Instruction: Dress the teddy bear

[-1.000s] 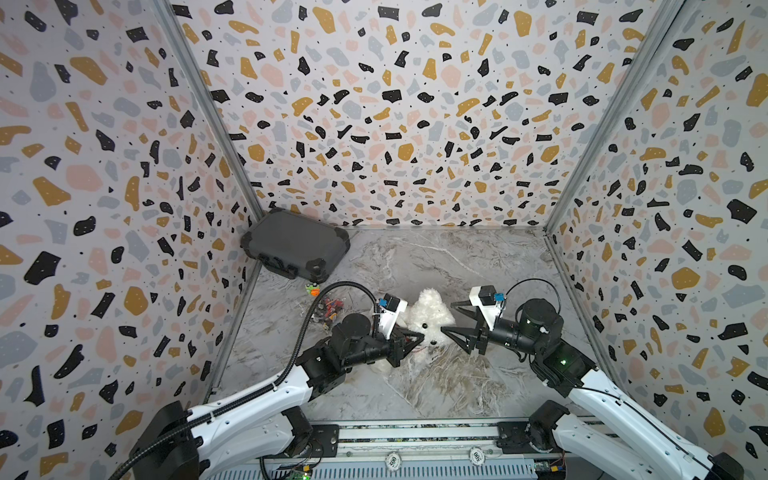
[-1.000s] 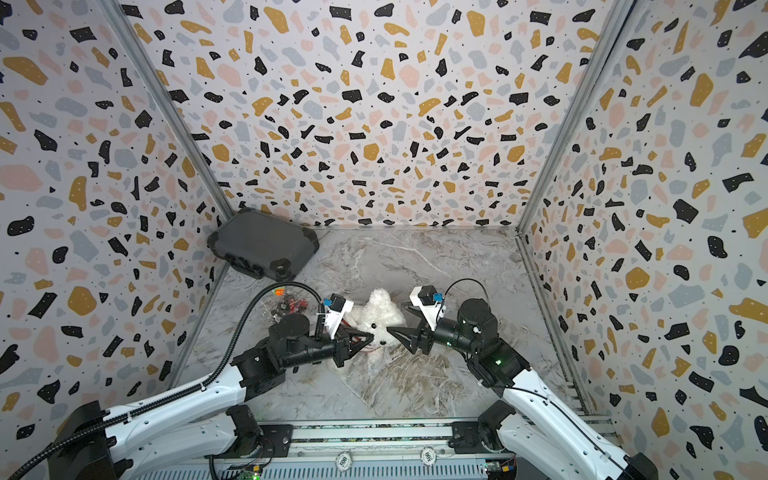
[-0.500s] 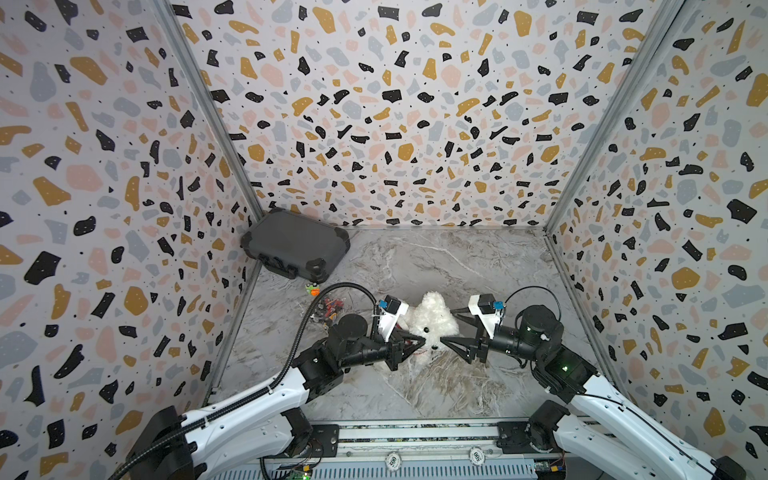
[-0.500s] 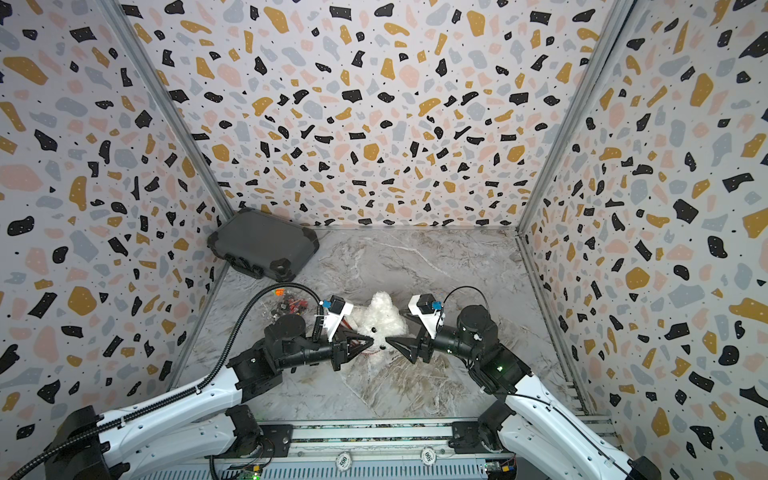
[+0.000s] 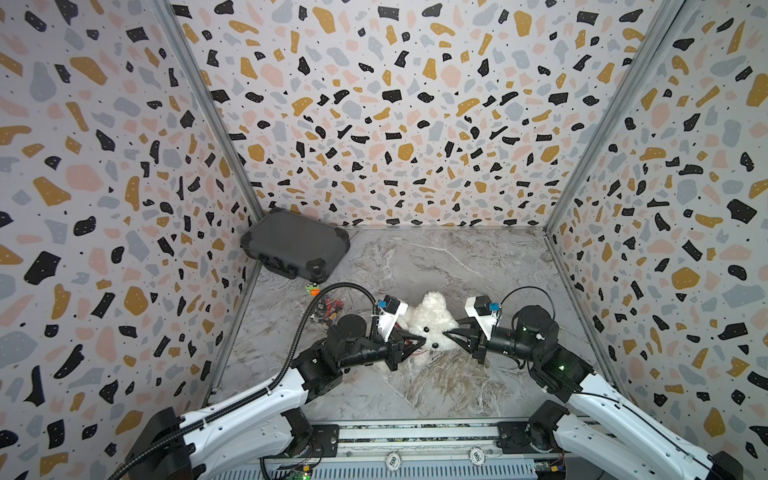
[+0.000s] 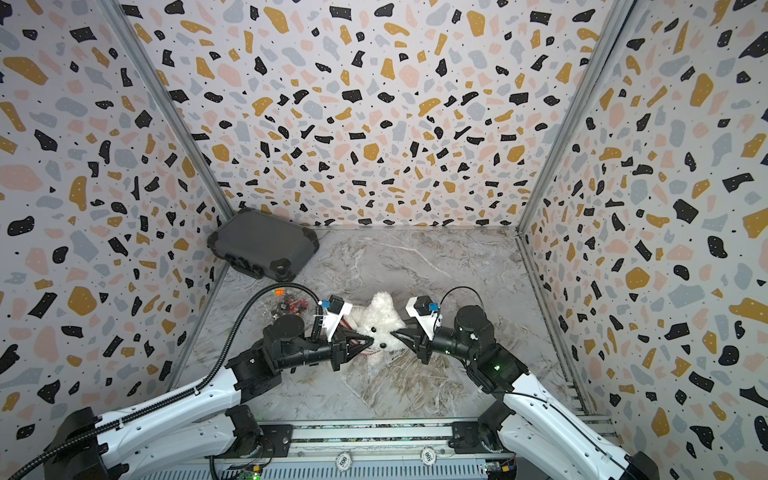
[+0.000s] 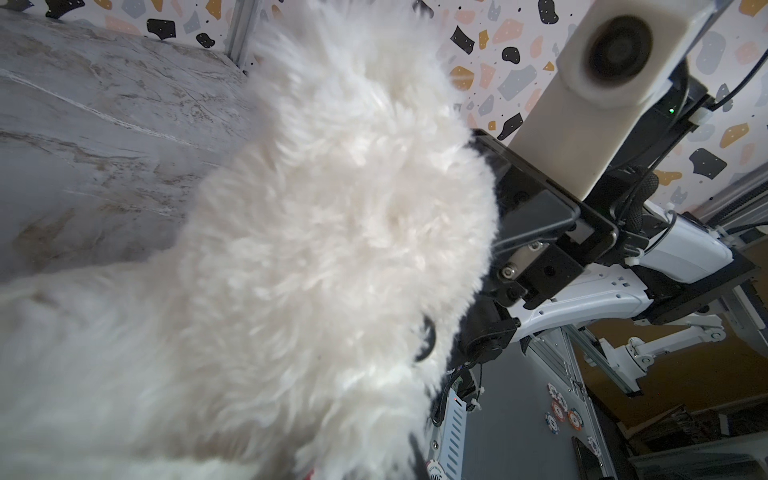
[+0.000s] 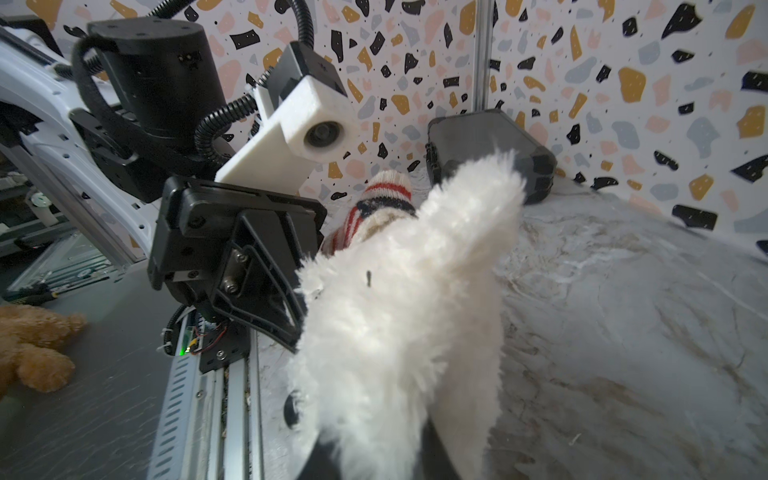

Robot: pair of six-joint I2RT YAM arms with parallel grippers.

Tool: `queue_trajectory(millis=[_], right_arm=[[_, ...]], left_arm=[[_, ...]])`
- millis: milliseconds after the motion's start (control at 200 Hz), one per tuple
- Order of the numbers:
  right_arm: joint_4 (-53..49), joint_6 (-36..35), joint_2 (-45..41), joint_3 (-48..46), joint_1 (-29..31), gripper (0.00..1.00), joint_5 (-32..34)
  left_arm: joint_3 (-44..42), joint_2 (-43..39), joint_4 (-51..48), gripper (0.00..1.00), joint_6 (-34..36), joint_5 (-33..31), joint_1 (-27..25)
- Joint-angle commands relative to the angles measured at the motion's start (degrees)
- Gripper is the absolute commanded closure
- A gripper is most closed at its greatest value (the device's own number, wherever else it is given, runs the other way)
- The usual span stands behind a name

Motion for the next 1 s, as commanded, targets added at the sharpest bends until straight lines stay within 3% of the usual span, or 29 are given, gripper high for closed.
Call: queue_trajectory(millis=[0,65,105,170,230,360,641,876,996], right_arm=[[2.52,0.91,0.13,-0.26,0.26,0.96,1.87],[2.91,2.56,0.56,0.34,0.24,1.0,3.71],[3.4,4.1,0.82,0.61,0.13,1.0,5.14],[4.37,7.79,1.7,1.01,-0.04,1.0,7.73],[5.69,12.41,3.05,1.35,-0.87,1.0,9.04],[8.43,22.98,5.1,2.24,-2.53,1.0,12.89],[7.05,34.78,13.65,5.5,-3.45,1.0,15.79],[9.58,40.44,15.37,3.46,-2.46,1.0,18.52],[9.55,41.82,13.99,2.61,-1.3,1.0,20.72]], left_arm=[[0.96,-0.89,3.19,0.91,0.38,-5.2,0.31],[0.3,-1.26,3.68,0.66,0.09,-8.84,0.31],[-0.28,-1.45,4.78,0.56,-0.56,-11.03,0.32],[-0.48,-1.7,5.15,0.47,-1.18,-14.92,0.27],[-1.33,-2.32,6.45,0.44,-2.99,-18.73,0.11],[-5.08,-4.31,11.79,0.44,-6.19,-24.67,-2.04],[-8.83,-2.75,13.99,0.56,-8.66,-34.52,-8.79],[-14.57,3.46,23.74,0.73,-14.97,-41.57,-9.67],[-16.34,6.29,27.59,0.75,-18.36,-43.44,-10.23]])
